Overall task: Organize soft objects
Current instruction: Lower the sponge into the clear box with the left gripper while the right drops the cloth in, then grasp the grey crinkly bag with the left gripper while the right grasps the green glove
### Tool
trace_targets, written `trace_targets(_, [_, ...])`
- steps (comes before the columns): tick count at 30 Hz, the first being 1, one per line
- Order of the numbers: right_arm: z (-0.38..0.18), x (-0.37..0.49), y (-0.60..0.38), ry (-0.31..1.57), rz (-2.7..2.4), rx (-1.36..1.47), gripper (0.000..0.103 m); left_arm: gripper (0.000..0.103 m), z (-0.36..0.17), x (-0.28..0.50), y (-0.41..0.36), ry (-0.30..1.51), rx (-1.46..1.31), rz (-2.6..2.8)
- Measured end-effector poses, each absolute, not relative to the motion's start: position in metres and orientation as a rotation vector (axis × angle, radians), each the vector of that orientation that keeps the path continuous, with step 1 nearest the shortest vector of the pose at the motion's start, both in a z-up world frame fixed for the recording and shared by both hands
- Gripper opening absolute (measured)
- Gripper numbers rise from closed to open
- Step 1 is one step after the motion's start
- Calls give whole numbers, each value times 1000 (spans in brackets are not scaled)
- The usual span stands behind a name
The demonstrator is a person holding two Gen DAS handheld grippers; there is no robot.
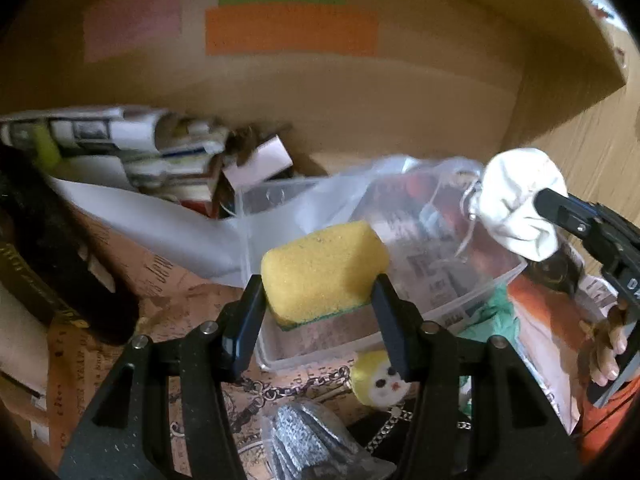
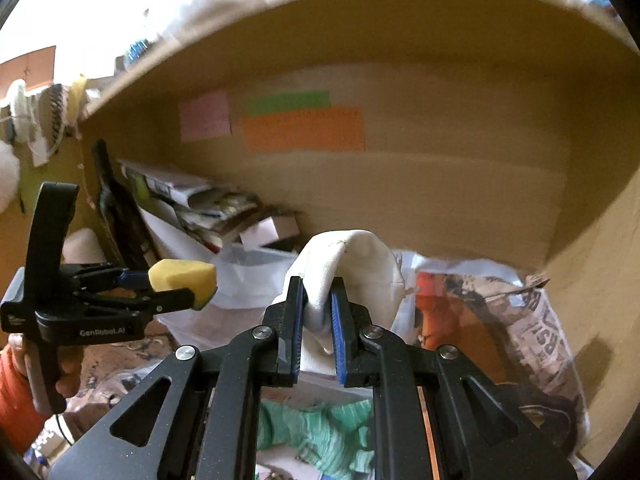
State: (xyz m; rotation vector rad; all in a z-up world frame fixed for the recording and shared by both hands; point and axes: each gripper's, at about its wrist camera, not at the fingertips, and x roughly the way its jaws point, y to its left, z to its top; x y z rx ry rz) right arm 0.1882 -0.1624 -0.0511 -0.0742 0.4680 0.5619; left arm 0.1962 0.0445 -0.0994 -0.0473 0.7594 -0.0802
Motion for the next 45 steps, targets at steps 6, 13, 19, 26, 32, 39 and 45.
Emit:
trace_targets(6, [-75,217,-147,595,554,-95,12,54,-116,218,36,830,-10,-113])
trace_targets(13, [-100,235,-136,720,558,-110,12,54,-128,235,27,867,48,-94])
trace_targets(19, [-109,238,-130,758,550,-146,17,57,-132,240,29,876,43,-92])
trace_targets(26, [-99,228,-130,700,531,-170,54,73,-117,223,35,830,2,-107])
trace_targets(32, [-76,207,-136,598,518,-173,76,86,-91,193,38,721,-12,-107])
trace_targets(39, [-60,183,-141,537,544,-162,88,97,-71,160,41,617,-14,-87])
trace_targets(45, [-66,167,-149,549,561,-140,94,100,-82,135,46,612,-9,-73])
